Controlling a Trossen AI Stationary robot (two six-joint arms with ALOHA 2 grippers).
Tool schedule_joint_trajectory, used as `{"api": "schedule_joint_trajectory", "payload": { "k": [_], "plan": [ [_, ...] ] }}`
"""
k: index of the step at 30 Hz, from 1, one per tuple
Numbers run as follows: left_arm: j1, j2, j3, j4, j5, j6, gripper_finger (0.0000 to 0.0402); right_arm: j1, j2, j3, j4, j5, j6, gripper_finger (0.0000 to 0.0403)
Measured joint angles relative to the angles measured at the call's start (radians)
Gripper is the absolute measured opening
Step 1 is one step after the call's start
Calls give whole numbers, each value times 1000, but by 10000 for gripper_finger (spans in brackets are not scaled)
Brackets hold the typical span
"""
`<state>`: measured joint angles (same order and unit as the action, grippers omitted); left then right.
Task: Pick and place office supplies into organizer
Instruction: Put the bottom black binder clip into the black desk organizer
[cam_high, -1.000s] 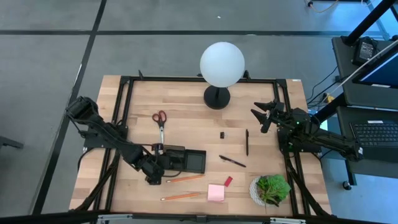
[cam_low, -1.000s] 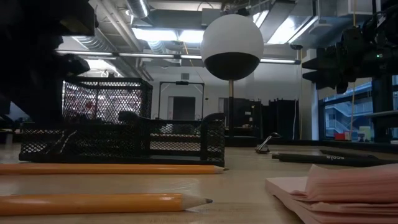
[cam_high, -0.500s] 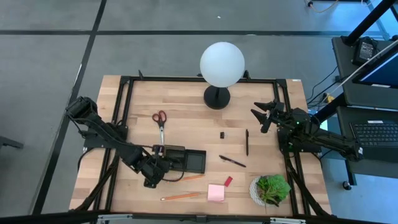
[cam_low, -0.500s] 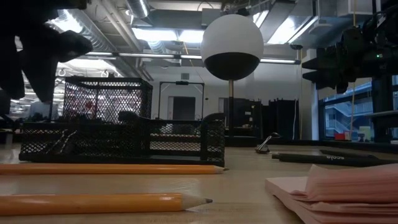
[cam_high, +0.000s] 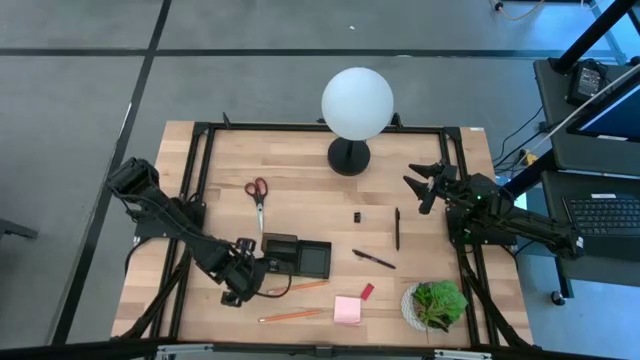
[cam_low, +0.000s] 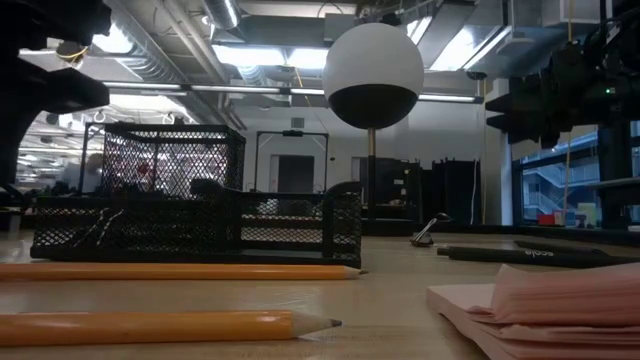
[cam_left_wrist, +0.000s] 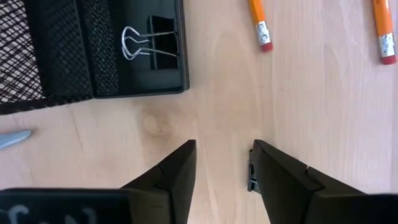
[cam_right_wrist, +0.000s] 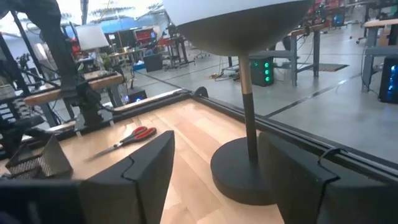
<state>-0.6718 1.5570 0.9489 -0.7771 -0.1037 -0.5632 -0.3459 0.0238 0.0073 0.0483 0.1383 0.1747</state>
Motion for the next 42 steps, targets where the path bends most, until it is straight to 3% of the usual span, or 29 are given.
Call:
{"api": "schedule_joint_trajectory", "payload": {
  "k": [20, 29, 36, 42],
  "plan": [
    [75, -4, 0, 7, -54, 46, 143, 0, 0, 0, 0, 0, 46, 236],
    [132, -4, 0, 91, 134, -172, 143, 0, 0, 0, 0, 0, 84, 236],
    [56, -4, 7, 282, 125, -282, 143, 0, 0, 0, 0, 0, 82, 236],
    [-68, 0, 97, 252, -15, -391, 143, 0, 0, 0, 0, 0, 85, 236]
  ]
}}
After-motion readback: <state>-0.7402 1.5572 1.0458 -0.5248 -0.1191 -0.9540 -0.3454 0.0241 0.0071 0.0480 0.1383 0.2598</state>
